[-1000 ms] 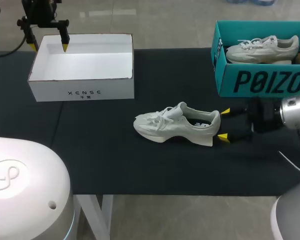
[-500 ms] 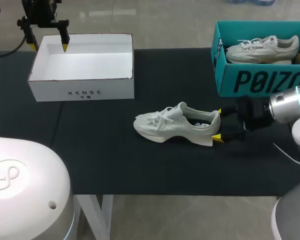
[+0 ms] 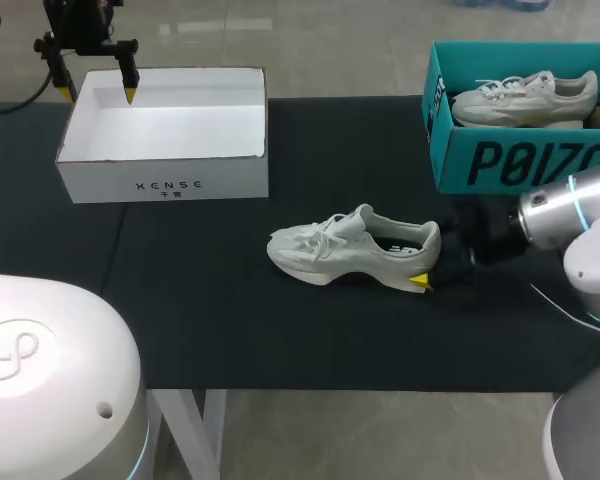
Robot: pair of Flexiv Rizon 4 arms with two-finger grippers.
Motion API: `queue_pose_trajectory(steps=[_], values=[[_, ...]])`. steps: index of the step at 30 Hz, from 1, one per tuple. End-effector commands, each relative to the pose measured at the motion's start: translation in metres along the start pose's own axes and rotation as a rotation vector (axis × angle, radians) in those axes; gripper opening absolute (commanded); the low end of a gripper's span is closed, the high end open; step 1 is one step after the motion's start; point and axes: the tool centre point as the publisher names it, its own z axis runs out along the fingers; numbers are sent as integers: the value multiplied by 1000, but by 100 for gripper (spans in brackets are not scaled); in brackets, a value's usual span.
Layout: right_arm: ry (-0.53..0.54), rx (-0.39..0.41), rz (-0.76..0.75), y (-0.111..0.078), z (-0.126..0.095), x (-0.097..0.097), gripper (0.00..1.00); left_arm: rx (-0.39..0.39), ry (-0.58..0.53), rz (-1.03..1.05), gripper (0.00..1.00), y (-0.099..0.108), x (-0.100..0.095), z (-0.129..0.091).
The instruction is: Take the shoe out of the shoebox, open the shoe tongue, remove and reinsert the insole, then place the shoe into the shoebox
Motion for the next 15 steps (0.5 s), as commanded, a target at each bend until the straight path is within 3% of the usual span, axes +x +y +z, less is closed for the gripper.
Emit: queue_pose_trajectory(steps=[1, 2, 8, 15], values=[[-11, 11, 0, 0, 6, 0, 18, -2, -1, 0, 100, 0, 0, 0], [0, 11, -6, 0, 6, -1, 0, -2, -1, 0, 100, 0, 0, 0], [67, 29, -99, 8, 0, -9, 0, -2, -1, 0, 100, 0, 0, 0], [47, 46, -85, 4, -4, -29, 0, -2, -1, 0, 100, 0, 0, 0]])
